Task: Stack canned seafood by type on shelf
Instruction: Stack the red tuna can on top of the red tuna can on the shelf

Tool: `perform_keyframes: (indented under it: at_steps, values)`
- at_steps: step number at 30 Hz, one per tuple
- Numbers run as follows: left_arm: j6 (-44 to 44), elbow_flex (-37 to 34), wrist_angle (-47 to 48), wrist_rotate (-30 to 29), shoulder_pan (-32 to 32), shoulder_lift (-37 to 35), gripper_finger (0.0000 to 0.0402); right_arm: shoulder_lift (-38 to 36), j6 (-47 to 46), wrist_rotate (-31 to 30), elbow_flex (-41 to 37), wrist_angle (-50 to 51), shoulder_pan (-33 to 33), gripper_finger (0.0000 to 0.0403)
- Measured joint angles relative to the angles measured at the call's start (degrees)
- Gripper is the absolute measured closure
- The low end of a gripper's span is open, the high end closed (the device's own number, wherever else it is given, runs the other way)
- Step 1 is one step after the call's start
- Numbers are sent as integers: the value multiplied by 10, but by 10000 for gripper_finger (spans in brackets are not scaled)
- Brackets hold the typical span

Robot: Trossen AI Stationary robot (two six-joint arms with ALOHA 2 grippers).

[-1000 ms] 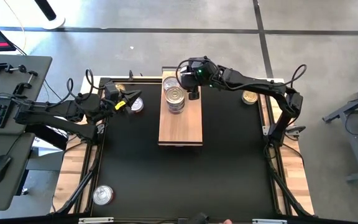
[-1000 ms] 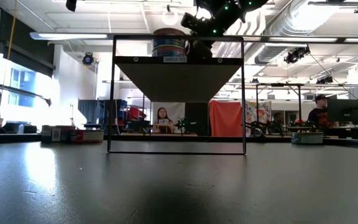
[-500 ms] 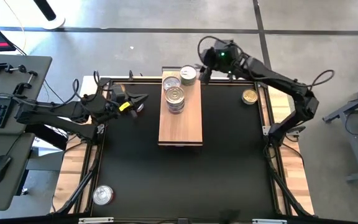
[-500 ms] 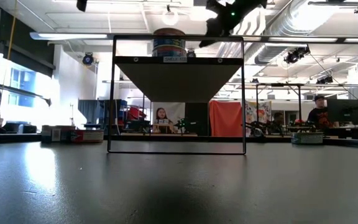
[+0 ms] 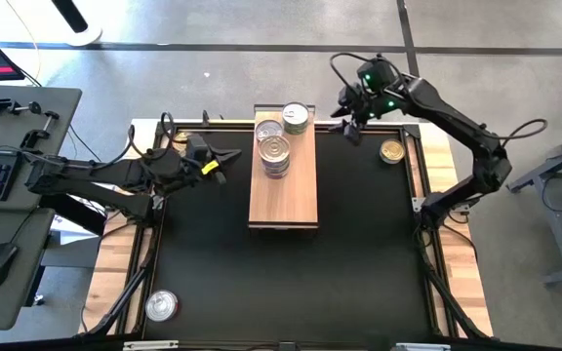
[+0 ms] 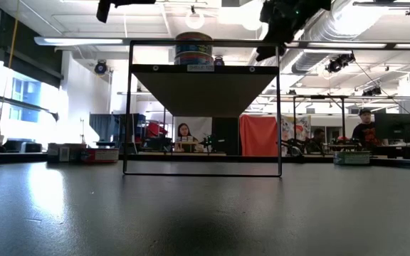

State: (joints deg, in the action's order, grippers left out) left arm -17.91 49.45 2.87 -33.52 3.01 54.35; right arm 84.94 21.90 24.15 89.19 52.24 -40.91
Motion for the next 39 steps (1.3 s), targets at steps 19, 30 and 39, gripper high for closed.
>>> perform_keyframes:
  at_steps: [19,30,39]
  values:
    - [-101,48,405,193,-263,14,402,4,-191,29,-1,3,55,178]
    - [26,21,454,277,-394,144,402,16,-372,-241,-14,61,155,351]
    - [51,21,432,208,-402,242,401,10,-508,-189,-241,-100,264,398]
